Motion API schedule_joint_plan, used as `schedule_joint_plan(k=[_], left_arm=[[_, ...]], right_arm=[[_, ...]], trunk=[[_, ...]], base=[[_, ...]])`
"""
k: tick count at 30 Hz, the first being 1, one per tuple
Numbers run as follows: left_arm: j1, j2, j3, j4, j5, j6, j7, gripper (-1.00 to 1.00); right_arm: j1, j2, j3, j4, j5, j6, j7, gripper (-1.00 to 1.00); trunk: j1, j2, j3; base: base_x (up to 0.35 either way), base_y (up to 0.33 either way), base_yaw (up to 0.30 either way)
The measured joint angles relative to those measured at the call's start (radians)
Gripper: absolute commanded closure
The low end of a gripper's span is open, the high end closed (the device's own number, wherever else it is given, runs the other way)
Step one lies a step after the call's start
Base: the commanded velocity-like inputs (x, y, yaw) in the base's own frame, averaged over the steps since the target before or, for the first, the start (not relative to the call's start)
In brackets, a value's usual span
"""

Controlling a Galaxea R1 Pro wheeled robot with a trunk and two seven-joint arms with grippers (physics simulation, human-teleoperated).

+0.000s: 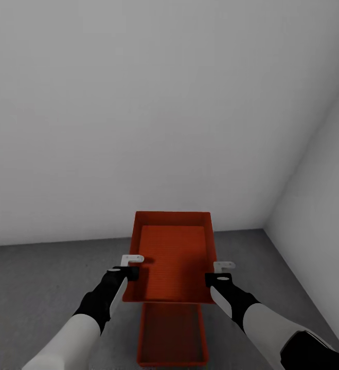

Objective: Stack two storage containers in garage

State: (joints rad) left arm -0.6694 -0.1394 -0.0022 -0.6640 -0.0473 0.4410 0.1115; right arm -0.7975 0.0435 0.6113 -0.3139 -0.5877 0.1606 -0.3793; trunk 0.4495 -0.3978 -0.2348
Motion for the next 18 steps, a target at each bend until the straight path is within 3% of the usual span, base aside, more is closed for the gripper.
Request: schedule_joint_plan(k=[18], left_arm=[[-0.001,-0.001,0.000,0.000,0.001,0.000,0.002,1.00]], right_arm=[[0.000,-0.001,0.001,-0.001,-0.001,0.000,0.001,1.00]], trunk=[[0.000,0.000,-0.029]], base=[[0.000,0.000,0.000]])
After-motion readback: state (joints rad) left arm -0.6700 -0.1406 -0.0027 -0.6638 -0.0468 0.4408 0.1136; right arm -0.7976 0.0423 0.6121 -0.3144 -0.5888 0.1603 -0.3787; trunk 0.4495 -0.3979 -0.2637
